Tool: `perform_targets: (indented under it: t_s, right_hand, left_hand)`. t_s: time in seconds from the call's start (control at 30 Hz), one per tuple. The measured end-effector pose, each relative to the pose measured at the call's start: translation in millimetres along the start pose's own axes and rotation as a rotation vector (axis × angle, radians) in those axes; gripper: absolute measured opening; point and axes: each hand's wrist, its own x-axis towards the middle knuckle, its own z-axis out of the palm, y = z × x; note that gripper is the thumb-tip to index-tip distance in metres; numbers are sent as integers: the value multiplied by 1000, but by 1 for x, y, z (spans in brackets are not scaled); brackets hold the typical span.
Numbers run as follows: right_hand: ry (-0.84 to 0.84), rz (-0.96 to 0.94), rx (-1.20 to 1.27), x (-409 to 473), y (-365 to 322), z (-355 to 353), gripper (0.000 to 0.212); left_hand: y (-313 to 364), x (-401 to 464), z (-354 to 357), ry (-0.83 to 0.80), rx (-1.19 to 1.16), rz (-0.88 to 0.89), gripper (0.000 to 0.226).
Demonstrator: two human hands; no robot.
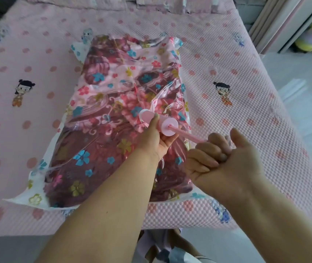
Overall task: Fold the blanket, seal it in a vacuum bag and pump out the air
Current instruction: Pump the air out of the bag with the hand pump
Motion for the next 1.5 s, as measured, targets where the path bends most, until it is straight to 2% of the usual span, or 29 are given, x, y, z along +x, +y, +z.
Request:
perform_targets:
  t_s: [0.13, 0.2, 0.33, 0.43, 0.5, 0.57, 0.63, 0.7, 0.77, 0.87, 1.0, 1.07, 1.13, 1.2, 1.27, 1.33, 1.4, 1.47, 1.5]
  right_hand:
    - [182, -39, -12, 55, 13, 34, 61]
    - [166, -63, -97, 63, 15, 40, 59]
    - [-7, 41, -75, 14, 2, 8, 60]
    - [-22, -16, -89, -11, 1, 3, 54]
    - [48, -28, -16, 7, 3, 14, 59]
    - [159, -40, -32, 37, 10, 34, 59]
    - [219, -65, -129, 58, 13, 46, 57]
    - [155, -74, -182, 52, 10, 40, 58]
    - [68, 5, -99, 26, 2, 23, 60]
    - [36, 10, -88, -5, -4, 11, 59]
    - [153, -36, -41, 42, 3, 33, 62]
    - [204, -49, -119, 66, 9, 47, 60]
    - [129, -55, -189, 66, 8, 44, 60]
    - [54, 30, -141, 46, 2, 25, 61]
    - [5, 66, -153, 23, -2, 10, 63]
    - [13, 54, -109, 22, -6, 7, 64]
    - [85, 31, -57, 47, -5, 19, 64]
    - [179, -4, -81, 74, 0, 38, 61]
    - [193, -19, -119, 81, 1, 46, 59]
  left_hand:
    - [2, -4, 4, -53, 83, -92, 58]
    - [5, -6, 4, -111, 26, -152, 65]
    - [5, -2, 1, 6, 23, -36, 43]
    - [6, -5, -1, 5, -7, -27, 33]
    - [6, -6, 3, -7, -6, -40, 44]
    - [7, -4, 4, -12, 106, -66, 57]
    - [8, -1, 3, 28, 177, -48, 49]
    - [9, -3, 4, 13, 109, -72, 45]
    - [8, -2, 4, 32, 38, -48, 39]
    - [9, -3, 3, 12, -13, -24, 30]
    - [7, -4, 6, -26, 51, -58, 48]
    - [10, -4, 6, -27, 120, -59, 43]
    - [11, -5, 6, 2, 159, -43, 44]
    - [8, -9, 6, 35, 80, -60, 48]
    - [7, -10, 5, 48, 3, -39, 38]
    - [5, -7, 7, 20, -38, -41, 37]
    - [3, -4, 10, -29, -43, -101, 51]
    - [7, -11, 10, -290, -114, -251, 63]
    - [11, -17, 10, -370, -148, -320, 67]
